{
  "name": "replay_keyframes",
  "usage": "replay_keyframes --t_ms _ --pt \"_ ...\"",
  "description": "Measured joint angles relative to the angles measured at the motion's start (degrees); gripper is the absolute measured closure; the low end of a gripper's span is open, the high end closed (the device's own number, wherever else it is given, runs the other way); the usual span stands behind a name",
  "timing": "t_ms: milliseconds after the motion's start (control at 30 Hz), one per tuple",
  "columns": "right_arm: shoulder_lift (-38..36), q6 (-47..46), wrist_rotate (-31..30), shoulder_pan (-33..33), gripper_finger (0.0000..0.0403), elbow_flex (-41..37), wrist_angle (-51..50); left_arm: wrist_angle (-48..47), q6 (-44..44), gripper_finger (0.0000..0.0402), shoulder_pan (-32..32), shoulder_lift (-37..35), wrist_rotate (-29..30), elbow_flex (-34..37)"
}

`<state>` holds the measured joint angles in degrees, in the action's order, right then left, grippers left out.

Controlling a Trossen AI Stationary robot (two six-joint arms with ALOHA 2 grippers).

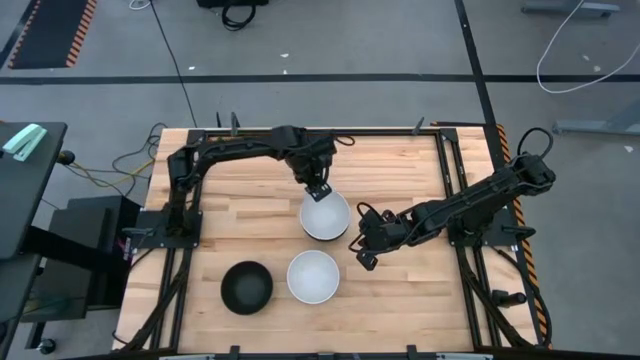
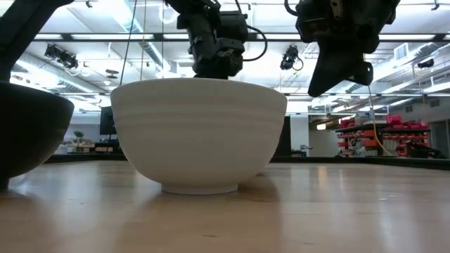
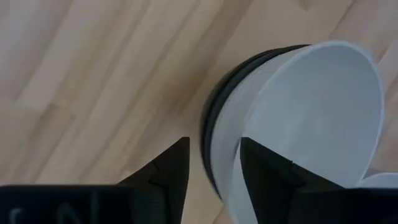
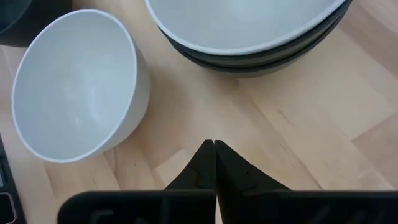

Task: Nest bowls inside each other
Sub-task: Stack the top white bowl on top of the stacked black bowls

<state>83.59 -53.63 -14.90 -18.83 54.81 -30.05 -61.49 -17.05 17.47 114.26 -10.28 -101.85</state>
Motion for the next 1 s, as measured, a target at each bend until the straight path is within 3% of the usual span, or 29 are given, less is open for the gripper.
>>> replay_keyframes --t_ms 233,433,833,1000 --pt "-0.3 3.0 -0.1 2.9 0.0402 0.0 1.1 -6.0 1.3 0.0253 3.5 0.0 0.1 -4.2" --pt "-0.4 5.4 0.3 3.8 0.0402 0.0 3.1 -8.6 1.6 0.0269 1.2 0.0 0.0 -7.3" --pt "-0.5 5.9 0.4 4.1 0.0402 0.0 3.0 -7.1 2.4 0.0392 -5.7 0.0 2.5 -7.4" --pt "-0.5 6.0 0.4 4.1 0.0402 0.0 3.0 -6.6 2.5 0.0378 -5.1 2.8 2.8 -7.4"
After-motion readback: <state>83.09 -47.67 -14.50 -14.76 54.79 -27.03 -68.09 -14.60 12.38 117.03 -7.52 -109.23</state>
